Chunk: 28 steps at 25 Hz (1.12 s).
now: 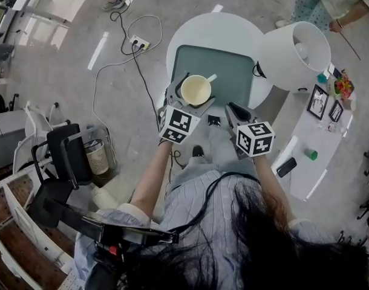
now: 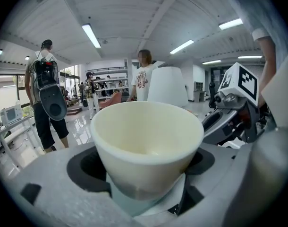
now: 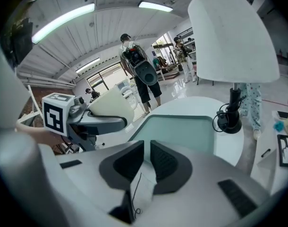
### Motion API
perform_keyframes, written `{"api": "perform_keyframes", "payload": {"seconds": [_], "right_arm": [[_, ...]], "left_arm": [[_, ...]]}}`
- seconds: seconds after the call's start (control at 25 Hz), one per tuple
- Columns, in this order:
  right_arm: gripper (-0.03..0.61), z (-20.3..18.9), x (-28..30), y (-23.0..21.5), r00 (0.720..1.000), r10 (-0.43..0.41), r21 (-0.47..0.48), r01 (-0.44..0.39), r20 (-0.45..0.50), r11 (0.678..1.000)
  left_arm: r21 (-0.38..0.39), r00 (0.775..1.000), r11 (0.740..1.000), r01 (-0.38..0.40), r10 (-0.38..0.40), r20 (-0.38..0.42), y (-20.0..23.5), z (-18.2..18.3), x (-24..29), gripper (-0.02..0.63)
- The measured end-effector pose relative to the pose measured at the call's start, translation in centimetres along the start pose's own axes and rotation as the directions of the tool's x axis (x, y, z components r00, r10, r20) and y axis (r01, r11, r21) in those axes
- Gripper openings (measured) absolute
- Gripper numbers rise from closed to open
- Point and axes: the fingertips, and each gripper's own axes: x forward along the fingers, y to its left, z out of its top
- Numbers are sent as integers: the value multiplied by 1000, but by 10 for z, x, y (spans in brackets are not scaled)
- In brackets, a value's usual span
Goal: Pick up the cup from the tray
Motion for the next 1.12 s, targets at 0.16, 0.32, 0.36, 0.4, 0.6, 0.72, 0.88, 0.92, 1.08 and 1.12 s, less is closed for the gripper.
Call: {"api": "perform_keyframes", "payload": {"seconds": [0.16, 0.32, 0.36, 0.4, 0.6, 0.72, 0.88, 0.92, 1.08, 1.12], "right_arm": [[58, -3, -5, 16, 1000, 5, -14, -5, 24, 1000], [58, -5, -9, 35, 999, 11, -30, -10, 53, 1000], [58, -5, -11, 40, 998, 14, -34, -12, 61, 999], [58, -6, -13, 45, 997, 17, -38, -14, 69, 999], [59, -11, -26, 66, 994, 26, -54, -20, 104, 998], [58, -15, -36, 79, 992, 31, -63, -23, 126, 998], [58, -21, -51, 98, 986, 37, -62, -28, 161, 998], [58, -24, -55, 103, 985, 39, -59, -30, 169, 998], [58, -35, -70, 117, 981, 35, -60, -24, 190, 998], [58, -38, -74, 120, 981, 32, -60, -20, 193, 998]], "left_arm": [[-16, 1000, 1000, -5, 6, 9, -11, 1, -36, 460], [-21, 1000, 1000, -12, 12, 12, -23, 2, -70, 460], [-24, 1000, 1000, -14, 14, 11, -26, 0, -78, 460], [-29, 1000, 999, -16, 17, 10, -30, -2, -86, 460], [-53, 999, 998, -38, 38, 0, -48, -17, -121, 460], [-70, 999, 996, -54, 55, 0, -57, -25, -141, 460], [-78, 998, 995, -66, 66, 9, -72, -32, -165, 460], [-81, 998, 995, -65, 66, 10, -77, -34, -170, 460], [-93, 998, 994, -59, 61, 12, -98, -39, -189, 460], [-95, 998, 994, -57, 58, 14, -102, -41, -193, 460]]}}
